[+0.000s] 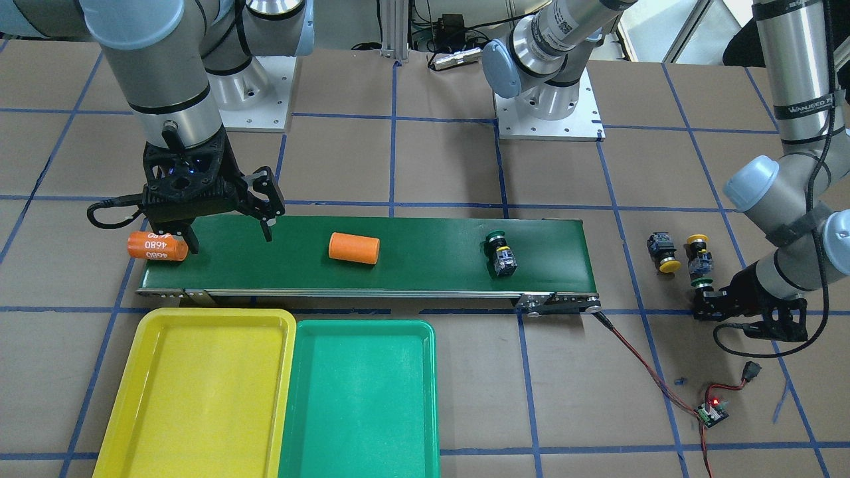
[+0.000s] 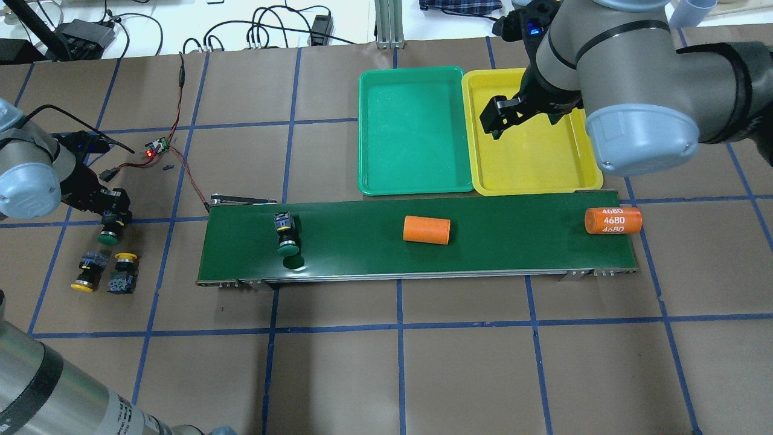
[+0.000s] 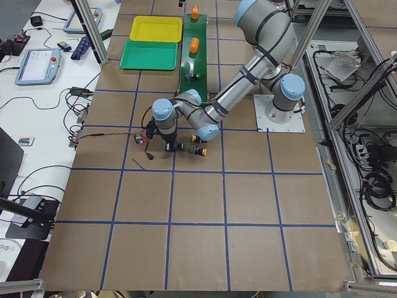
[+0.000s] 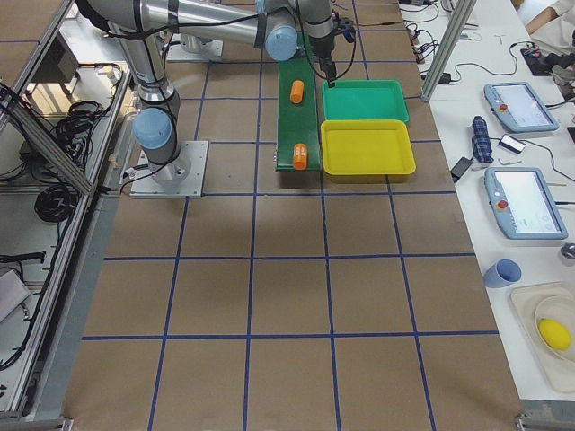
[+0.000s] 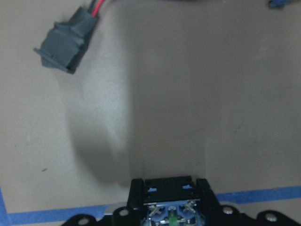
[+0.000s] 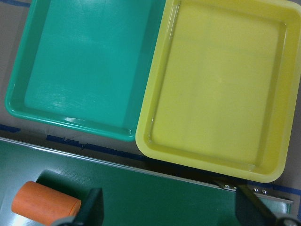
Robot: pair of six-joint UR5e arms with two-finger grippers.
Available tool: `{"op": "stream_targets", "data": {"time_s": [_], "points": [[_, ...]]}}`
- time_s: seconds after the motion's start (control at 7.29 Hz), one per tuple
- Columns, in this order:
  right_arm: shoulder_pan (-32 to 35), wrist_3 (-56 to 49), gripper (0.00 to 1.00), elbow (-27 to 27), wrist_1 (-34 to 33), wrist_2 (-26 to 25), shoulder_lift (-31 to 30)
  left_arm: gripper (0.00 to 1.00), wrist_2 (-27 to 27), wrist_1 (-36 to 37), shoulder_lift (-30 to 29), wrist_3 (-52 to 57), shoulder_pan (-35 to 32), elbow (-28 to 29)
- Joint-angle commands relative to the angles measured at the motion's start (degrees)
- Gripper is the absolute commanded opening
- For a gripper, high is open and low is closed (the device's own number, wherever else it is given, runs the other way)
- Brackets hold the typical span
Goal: Sort buttons by color to trays
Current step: 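Carry the green-capped button onto the belt end and release it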
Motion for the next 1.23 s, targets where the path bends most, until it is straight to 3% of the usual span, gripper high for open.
{"op": "stream_targets", "data": {"time_s": [0.0, 0.41, 0.55, 0.82, 1.1], "points": [[0.1, 0.1, 1.00, -0.3, 0.5, 0.0, -0.4, 0.00, -0.6, -1.2, 2.6, -0.1, -0.8, 0.1], [0.1, 0.2, 1.00, -0.2, 1.1, 1.3, -0.4, 0.00, -4.0, -9.8, 11.3, -5.7, -6.2, -0.4], [0.0, 0.2, 1.00, -0.4, 5.2, 1.5, -0.3, 0.00, -4.1, -11.6, 13.7, -9.0, -9.0, -1.1], [-0.3, 0.2, 1.00, -0.9, 5.9, 1.3, -0.4, 0.00, -4.3, -12.1, 17.1, -16.1, -15.8, -5.8], [-0.3, 0.3, 1.00, -2.8, 8.6, 0.6, -2.2, 0.00, -4.3, -8.1, 18.3, -17.3, -17.8, -11.2]]}}
